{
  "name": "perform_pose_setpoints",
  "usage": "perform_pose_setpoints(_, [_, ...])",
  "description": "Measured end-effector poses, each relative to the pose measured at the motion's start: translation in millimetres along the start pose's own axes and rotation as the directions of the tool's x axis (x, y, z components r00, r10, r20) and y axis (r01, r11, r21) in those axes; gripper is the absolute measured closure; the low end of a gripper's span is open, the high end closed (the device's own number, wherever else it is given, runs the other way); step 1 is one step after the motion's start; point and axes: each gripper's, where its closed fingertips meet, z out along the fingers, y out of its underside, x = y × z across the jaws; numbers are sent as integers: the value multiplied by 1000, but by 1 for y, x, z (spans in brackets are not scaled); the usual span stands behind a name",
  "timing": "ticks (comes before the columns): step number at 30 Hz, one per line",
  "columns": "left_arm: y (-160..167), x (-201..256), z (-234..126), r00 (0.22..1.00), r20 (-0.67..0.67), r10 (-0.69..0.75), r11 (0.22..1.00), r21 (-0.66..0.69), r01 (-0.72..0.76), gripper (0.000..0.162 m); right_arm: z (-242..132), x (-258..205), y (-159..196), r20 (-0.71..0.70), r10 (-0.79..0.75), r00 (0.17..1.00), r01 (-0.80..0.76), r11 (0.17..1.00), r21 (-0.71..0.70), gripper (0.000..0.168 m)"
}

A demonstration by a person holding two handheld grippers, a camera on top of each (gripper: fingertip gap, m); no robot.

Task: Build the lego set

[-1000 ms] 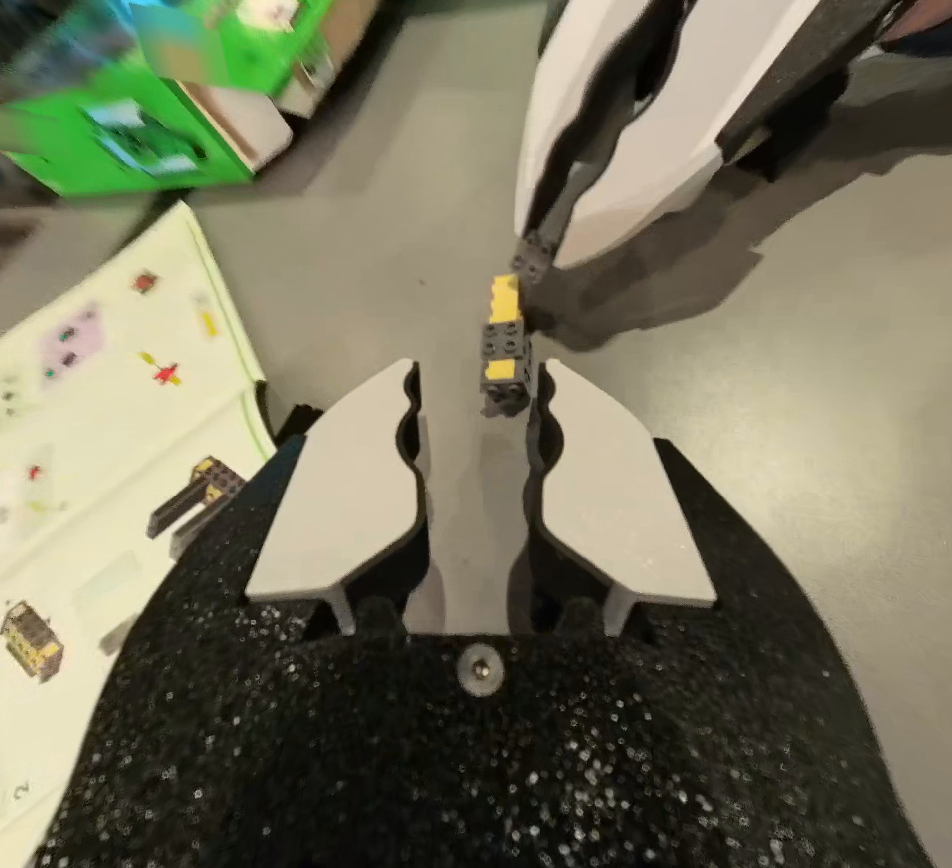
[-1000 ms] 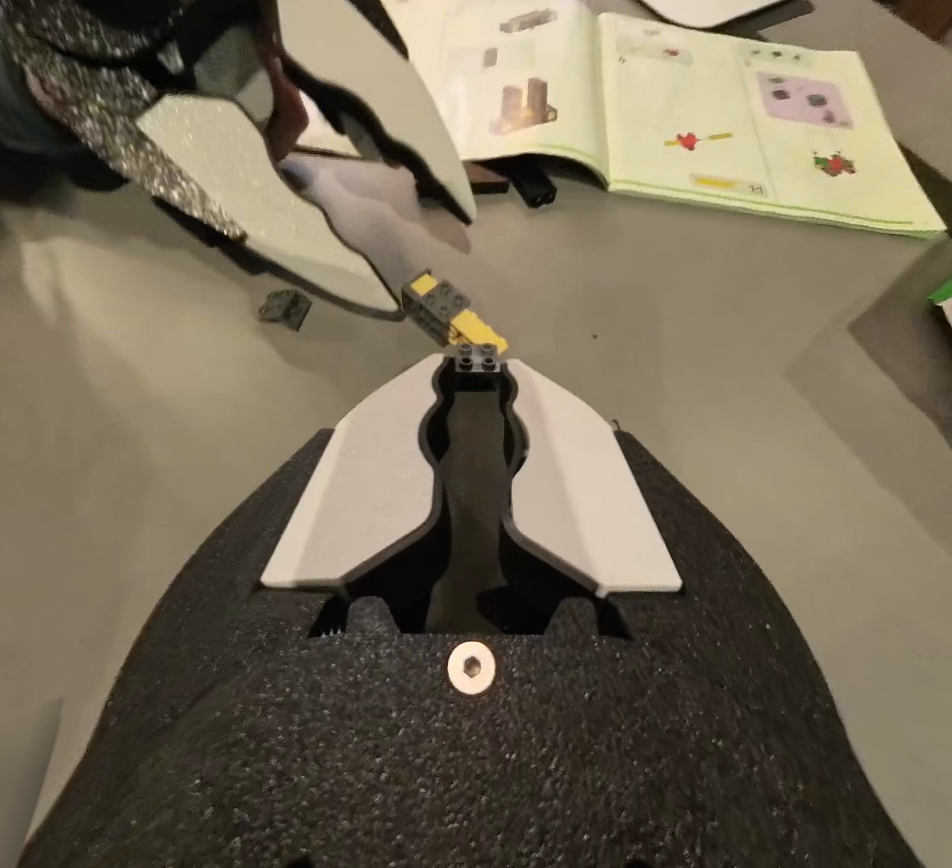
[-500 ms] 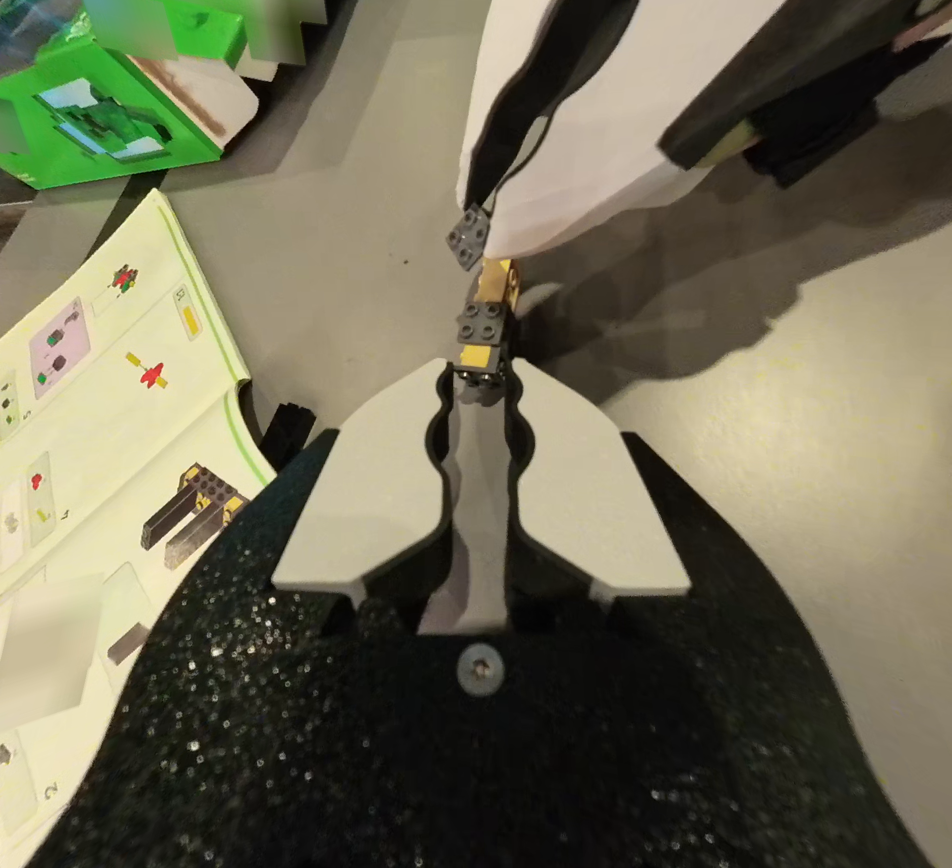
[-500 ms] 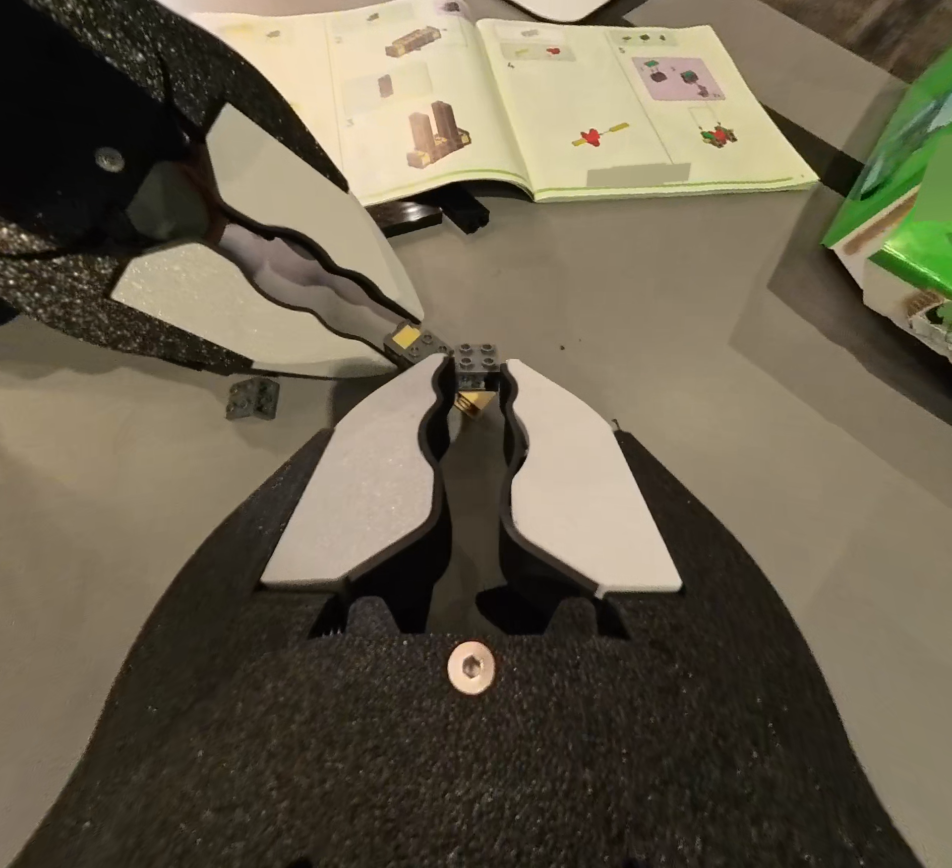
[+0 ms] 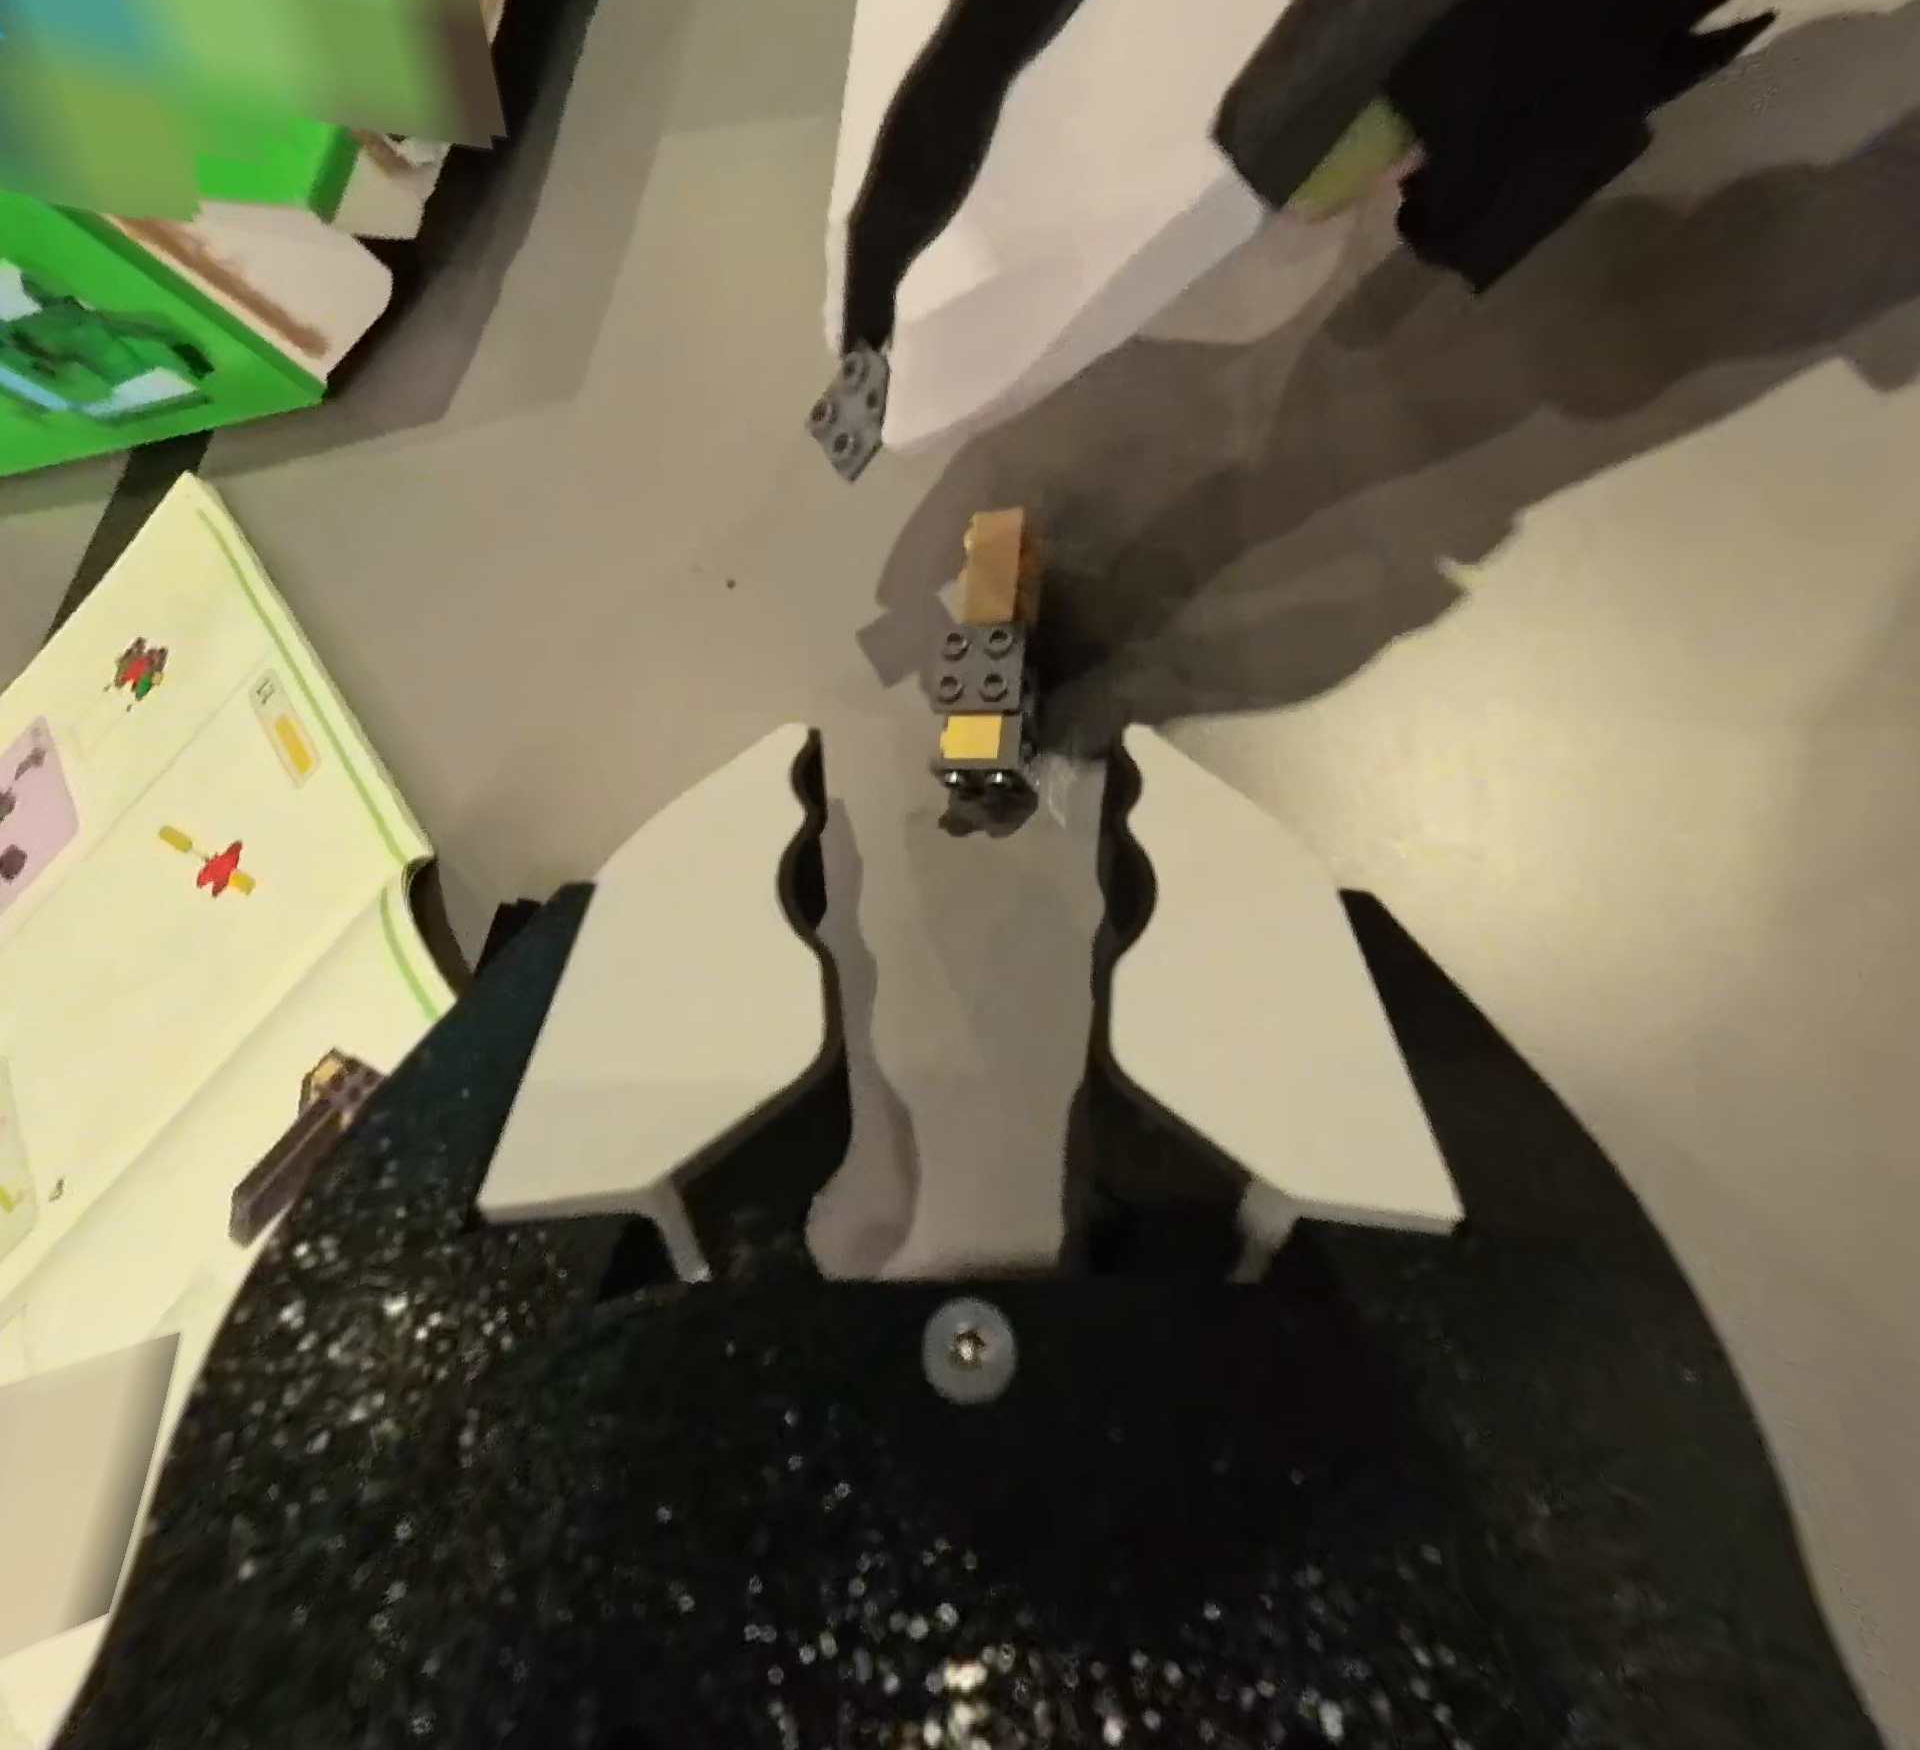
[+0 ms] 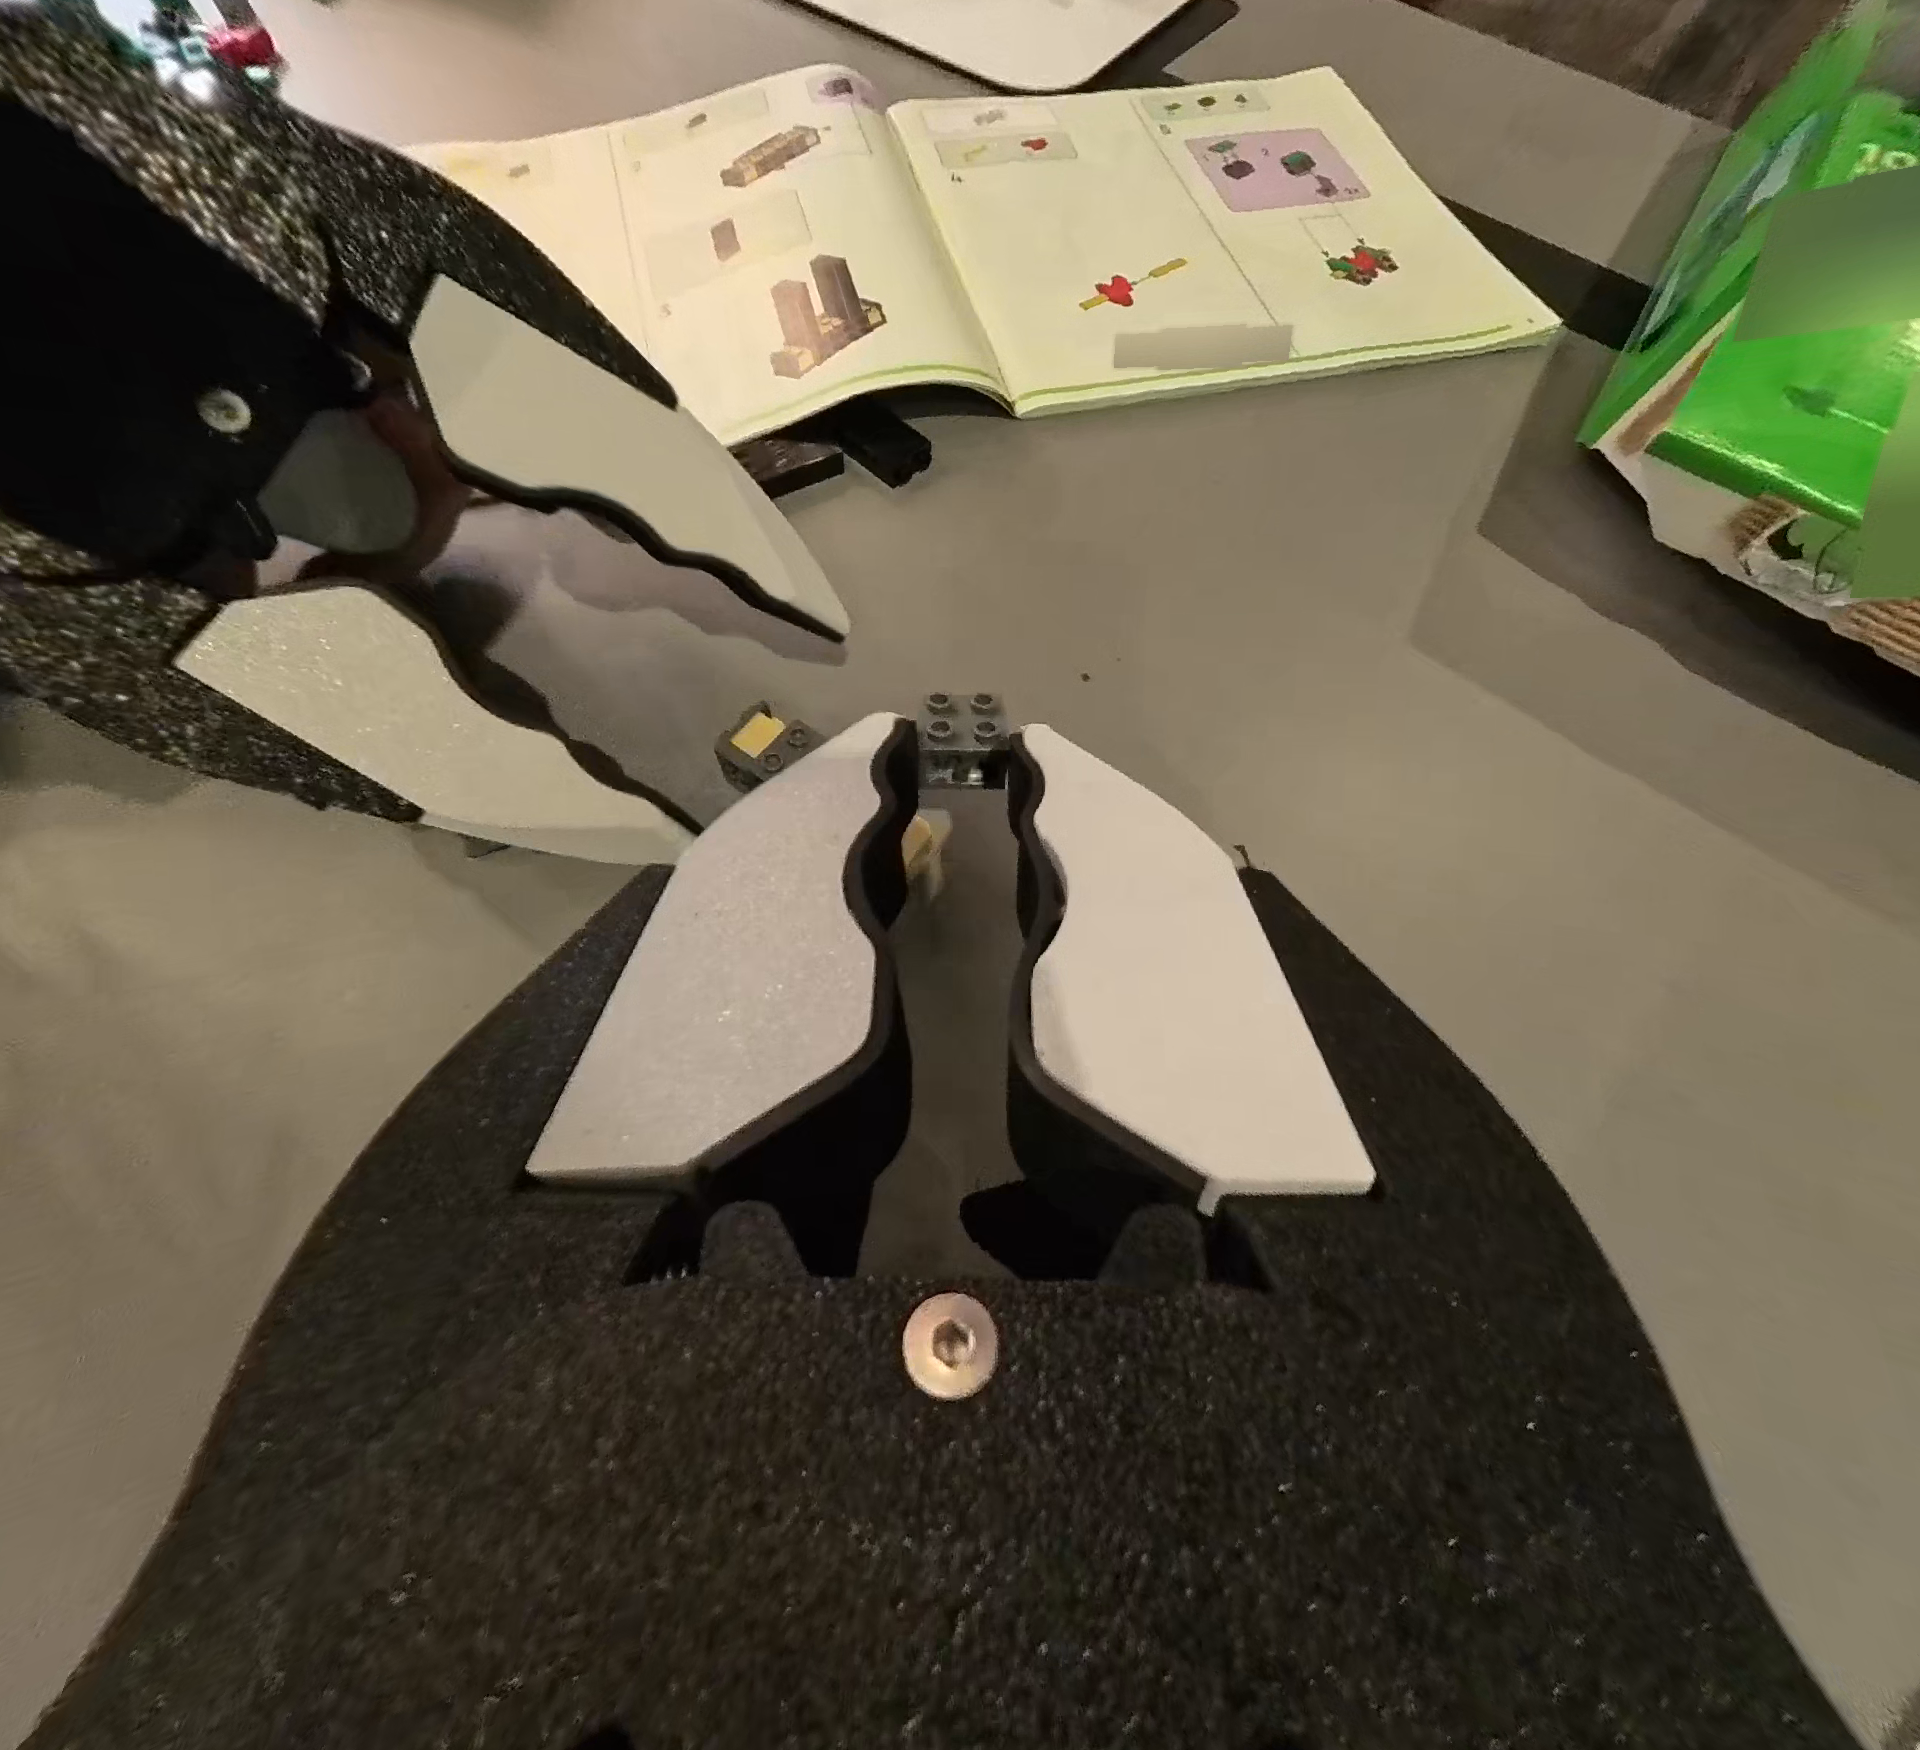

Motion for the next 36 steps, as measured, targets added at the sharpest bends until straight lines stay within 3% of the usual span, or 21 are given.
perform_pose_setpoints(4, [-2,3,4,999,-7,-53,999,6,53,142,-1,0,0,-1,25,1000,-25,1000,-1,153])
perform_pose_setpoints(9, [-2,-6,2,983,180,-28,1000,-6,29,144,-4,-5,4,-38,102,994,-101,995,14,153])
perform_pose_setpoints(12, [-5,-5,2,975,221,-2,1000,-9,4,144,-2,-7,4,-73,92,993,-91,996,10,153])
perform_pose_setpoints(22, [-1,-3,4,984,147,-97,995,-24,102,145,18,-13,16,-111,61,992,-72,993,-92,153])
perform_pose_setpoints(36, [0,-3,4,985,134,-112,993,-27,117,145,19,-12,16,-129,67,989,-80,992,-98,151])
